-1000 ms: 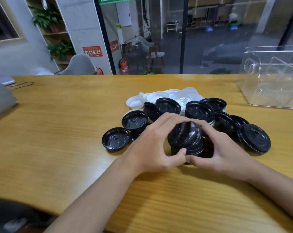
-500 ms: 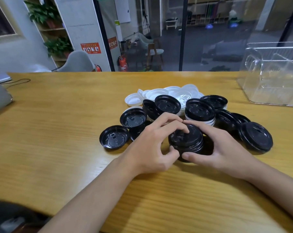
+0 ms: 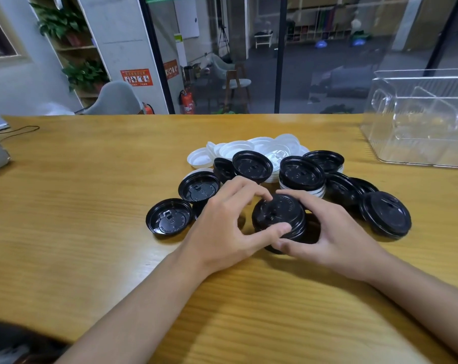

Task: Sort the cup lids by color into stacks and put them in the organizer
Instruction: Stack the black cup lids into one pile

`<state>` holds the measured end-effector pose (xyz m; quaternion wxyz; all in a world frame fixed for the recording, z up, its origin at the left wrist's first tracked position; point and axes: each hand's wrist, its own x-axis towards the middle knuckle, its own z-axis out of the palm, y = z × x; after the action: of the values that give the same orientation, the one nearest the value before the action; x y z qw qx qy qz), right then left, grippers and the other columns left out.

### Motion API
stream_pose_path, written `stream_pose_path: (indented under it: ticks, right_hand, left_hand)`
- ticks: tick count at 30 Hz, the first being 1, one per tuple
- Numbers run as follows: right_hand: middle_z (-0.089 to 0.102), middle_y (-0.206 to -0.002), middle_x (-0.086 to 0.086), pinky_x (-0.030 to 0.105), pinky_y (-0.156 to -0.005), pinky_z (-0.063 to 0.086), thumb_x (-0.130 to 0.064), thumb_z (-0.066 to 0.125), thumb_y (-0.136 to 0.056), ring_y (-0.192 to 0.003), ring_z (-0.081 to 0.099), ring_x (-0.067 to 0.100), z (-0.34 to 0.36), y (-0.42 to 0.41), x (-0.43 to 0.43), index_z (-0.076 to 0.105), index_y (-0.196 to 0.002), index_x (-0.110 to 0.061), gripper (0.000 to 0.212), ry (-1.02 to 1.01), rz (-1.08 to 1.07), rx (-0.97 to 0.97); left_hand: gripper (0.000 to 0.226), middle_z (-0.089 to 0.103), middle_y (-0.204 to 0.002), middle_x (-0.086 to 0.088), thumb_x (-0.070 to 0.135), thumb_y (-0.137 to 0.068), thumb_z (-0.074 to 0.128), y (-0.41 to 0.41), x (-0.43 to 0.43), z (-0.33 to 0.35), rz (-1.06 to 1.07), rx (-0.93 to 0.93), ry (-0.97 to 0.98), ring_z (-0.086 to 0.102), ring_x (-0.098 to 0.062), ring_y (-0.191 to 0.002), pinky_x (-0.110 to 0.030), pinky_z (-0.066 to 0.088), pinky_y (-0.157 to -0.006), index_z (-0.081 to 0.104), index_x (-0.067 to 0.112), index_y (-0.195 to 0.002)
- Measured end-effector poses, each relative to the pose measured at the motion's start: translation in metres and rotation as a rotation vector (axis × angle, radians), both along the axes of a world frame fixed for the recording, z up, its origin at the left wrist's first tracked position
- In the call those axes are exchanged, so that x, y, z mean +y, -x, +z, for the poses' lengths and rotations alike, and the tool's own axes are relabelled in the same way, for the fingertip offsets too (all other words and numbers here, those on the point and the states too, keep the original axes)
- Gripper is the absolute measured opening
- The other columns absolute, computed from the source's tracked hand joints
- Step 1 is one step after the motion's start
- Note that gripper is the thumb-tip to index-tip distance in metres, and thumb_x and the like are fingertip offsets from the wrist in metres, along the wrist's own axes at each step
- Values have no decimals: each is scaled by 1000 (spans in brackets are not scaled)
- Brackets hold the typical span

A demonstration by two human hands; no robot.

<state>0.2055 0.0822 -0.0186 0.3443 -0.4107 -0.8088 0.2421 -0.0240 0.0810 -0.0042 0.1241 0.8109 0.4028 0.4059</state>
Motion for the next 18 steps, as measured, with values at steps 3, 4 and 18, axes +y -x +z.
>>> stream_pose_path:
  ticks: [3,4,18]
  right_hand:
    - [70,-126,-20,27,-102,51,-57,83,-74,-122,65,4,0,0,-1,56,-144,-28,81,17,7,15]
    - [71,-126,-21,27,-102,51,-55,85,-74,-122,66,3,0,-1,0,54,-146,-29,82,27,10,18]
    - [64,-140,-26,28,-113,47,-45,91,-76,-131,59,-4,3,-5,2,42,-156,-36,93,75,74,9]
  left_hand:
    - [44,65,-106,11,51,-80,87,-3,-1,-2,20,-10,24,60,-12,-88,-16,43,-74,69,25,-110]
    - [42,66,-105,12,47,-80,88,-3,-2,-2,19,-24,34,61,-14,-88,-18,46,-73,69,25,-110]
    - [54,69,-132,11,0,-85,71,5,-6,5,-140,-64,218,62,-9,-130,-30,49,-110,63,22,-134]
